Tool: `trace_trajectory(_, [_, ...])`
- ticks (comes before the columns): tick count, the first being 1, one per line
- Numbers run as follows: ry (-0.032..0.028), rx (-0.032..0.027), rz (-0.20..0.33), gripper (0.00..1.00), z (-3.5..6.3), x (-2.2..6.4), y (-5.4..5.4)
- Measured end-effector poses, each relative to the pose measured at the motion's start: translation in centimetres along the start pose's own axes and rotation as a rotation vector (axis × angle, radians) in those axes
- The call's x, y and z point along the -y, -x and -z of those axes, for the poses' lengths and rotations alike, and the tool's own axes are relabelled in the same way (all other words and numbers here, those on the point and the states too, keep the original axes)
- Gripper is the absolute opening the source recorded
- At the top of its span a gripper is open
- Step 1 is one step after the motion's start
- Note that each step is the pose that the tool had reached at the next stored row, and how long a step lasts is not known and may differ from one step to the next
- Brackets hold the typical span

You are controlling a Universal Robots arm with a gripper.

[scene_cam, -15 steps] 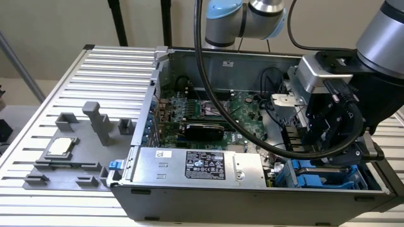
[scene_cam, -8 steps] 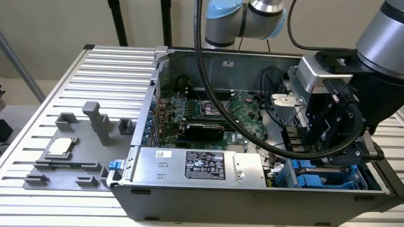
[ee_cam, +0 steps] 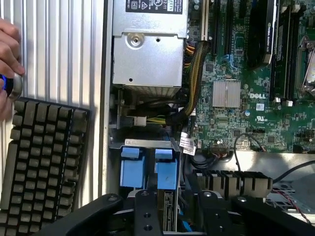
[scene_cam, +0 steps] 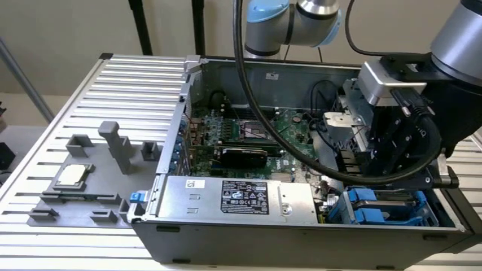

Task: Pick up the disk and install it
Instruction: 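Insert the disk into the insertion slot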

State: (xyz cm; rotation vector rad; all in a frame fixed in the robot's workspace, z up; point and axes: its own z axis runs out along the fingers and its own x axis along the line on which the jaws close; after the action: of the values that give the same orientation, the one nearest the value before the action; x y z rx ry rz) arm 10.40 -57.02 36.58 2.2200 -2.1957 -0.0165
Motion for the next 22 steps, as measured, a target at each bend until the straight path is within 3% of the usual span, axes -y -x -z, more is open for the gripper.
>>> trace_trajectory(4, [0.0005, 0.0000, 0.000, 0.00, 1.76, 0.57, 0.0])
trace_trajectory(9, [0.0010, 0.0006, 0.000, 0.00, 2.61, 2.72, 0.0])
trace_trajectory(16, [0.0011, 0.0039, 0.000, 0.00, 2.31, 5.74, 0.0])
trace_trajectory(22, [0.0010, 0.0036, 0.001, 0.00, 1.25, 6.20, 0.5])
